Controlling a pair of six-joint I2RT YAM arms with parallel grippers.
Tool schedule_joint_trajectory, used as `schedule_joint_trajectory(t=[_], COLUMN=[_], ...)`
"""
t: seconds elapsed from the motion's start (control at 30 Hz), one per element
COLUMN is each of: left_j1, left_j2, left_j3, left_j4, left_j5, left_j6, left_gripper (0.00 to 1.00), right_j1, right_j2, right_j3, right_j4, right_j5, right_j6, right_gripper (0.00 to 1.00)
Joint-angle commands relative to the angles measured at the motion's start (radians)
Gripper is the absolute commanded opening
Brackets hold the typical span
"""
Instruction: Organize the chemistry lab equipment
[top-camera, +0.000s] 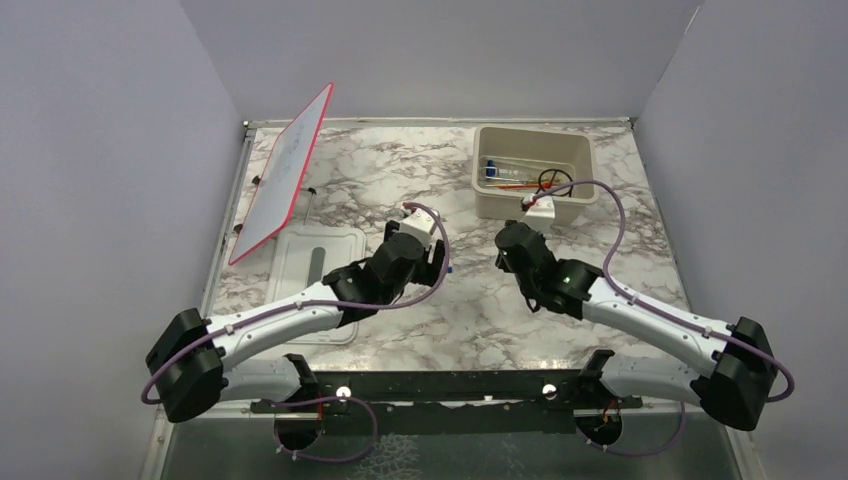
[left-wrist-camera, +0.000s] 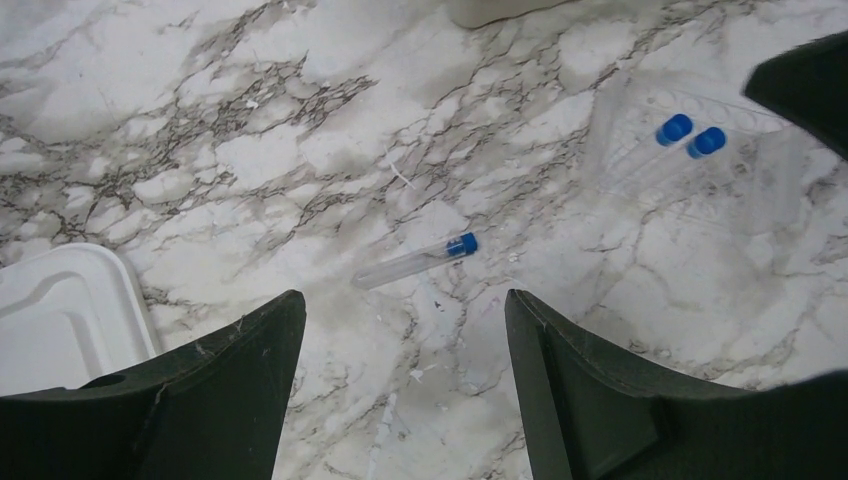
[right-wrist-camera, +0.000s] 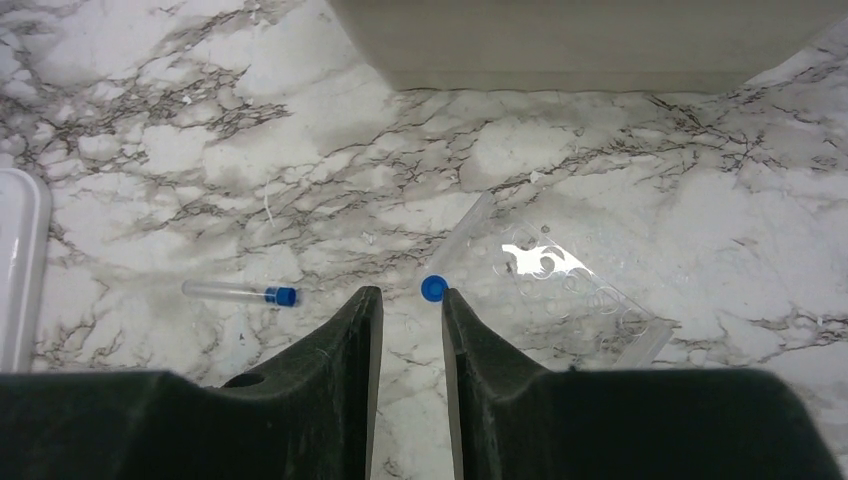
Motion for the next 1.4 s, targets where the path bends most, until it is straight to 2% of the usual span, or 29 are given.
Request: schedule_joint_trajectory(t=[0.0, 0.23, 0.53, 0.73, 1.13, 1.37], left_j1=[0.096, 0.230, 0.239, 0.239, 0.232, 0.215], left_j2=[0.091, 0.346, 0.569, 0.615, 0.632, 0.591], left_j3=[0.007, 0.138, 0.271, 0.276, 0.270, 0.220], left_j4=[0.051, 0.026, -0.046, -0.079, -0.121, -0.073], left_j5=[0.163, 0.422, 0.604, 0.635, 0.593, 0.605], left_j6=[-0.043, 0.045, 0.305, 0.361, 0.358, 0.308], left_gripper=[0.75, 0.74, 0.73, 0.68, 0.29, 0.20], right_j1=[0.005, 0.005, 0.004, 0.004, 0.005, 0.005], right_j2=[-0.096, -0.208, -0.208, -0.222, -0.217, -0.209], right_j3=[-0.033, -0.104, -0.115, -0.120, -0.122, -0.143], right_j4=[0.013, 0.004, 0.002, 0.001, 0.015, 0.066], right_j5=[-0.032, -0.061, -0.101, -0.097, -0.101, -0.179], right_j6=[0.019, 0.049, 0.054, 0.048, 0.047, 0.042], right_gripper=[0.33, 0.34, 0.35, 0.35, 0.35, 0.35])
